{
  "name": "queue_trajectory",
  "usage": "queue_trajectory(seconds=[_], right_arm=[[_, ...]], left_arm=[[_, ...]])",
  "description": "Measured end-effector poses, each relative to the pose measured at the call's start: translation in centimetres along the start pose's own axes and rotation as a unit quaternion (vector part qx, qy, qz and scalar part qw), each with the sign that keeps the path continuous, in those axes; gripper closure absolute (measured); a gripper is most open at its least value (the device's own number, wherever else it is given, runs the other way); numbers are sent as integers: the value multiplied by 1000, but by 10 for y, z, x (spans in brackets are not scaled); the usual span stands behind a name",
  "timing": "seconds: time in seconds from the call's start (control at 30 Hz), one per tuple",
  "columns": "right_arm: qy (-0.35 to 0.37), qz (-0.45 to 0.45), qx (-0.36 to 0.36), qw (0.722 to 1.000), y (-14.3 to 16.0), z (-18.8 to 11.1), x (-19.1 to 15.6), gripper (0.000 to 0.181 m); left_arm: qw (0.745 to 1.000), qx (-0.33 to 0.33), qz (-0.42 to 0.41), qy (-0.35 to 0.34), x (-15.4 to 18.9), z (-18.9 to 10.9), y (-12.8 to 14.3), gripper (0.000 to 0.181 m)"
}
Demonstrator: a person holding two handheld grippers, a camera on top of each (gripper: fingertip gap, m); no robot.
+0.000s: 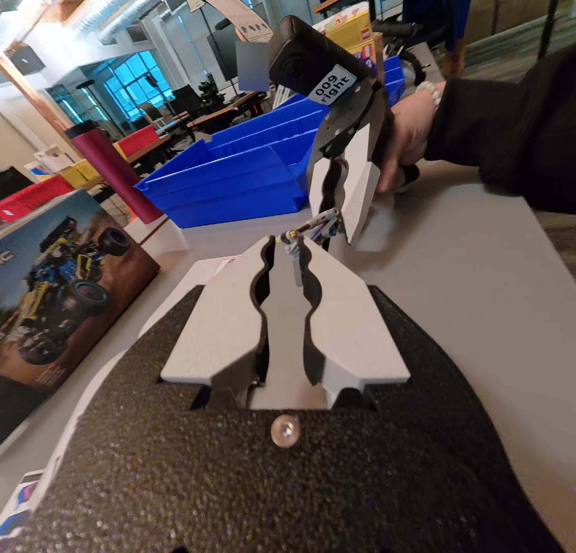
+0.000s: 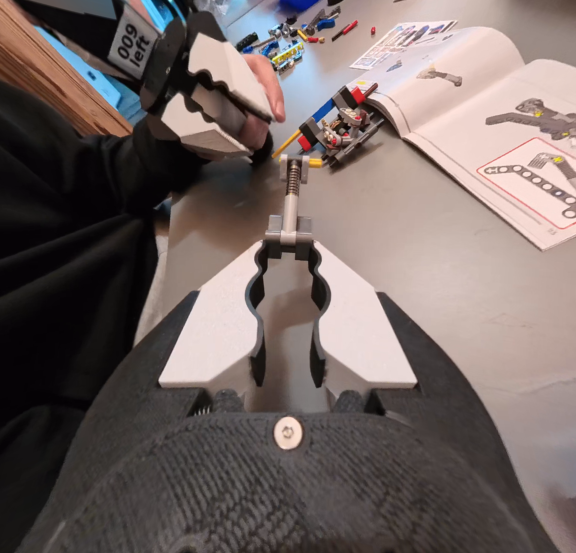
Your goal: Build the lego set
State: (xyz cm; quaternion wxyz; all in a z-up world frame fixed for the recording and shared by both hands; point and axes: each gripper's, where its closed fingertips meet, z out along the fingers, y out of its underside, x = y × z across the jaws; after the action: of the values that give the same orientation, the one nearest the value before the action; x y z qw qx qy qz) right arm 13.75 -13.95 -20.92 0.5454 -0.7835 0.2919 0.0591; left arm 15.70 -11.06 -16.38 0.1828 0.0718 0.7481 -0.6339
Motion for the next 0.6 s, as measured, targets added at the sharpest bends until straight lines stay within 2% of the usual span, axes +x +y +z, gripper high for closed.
queue_trajectory(seconds=[0.23,0.6], right_arm=[[-46,43,11,998,-1,2,-10,157],[-53,53,10,997,-3,6,-12,157]], left_arm=[[997,-37,72,-5,8,4,10,161],[997,-45,59,-6,5,3,14,165]])
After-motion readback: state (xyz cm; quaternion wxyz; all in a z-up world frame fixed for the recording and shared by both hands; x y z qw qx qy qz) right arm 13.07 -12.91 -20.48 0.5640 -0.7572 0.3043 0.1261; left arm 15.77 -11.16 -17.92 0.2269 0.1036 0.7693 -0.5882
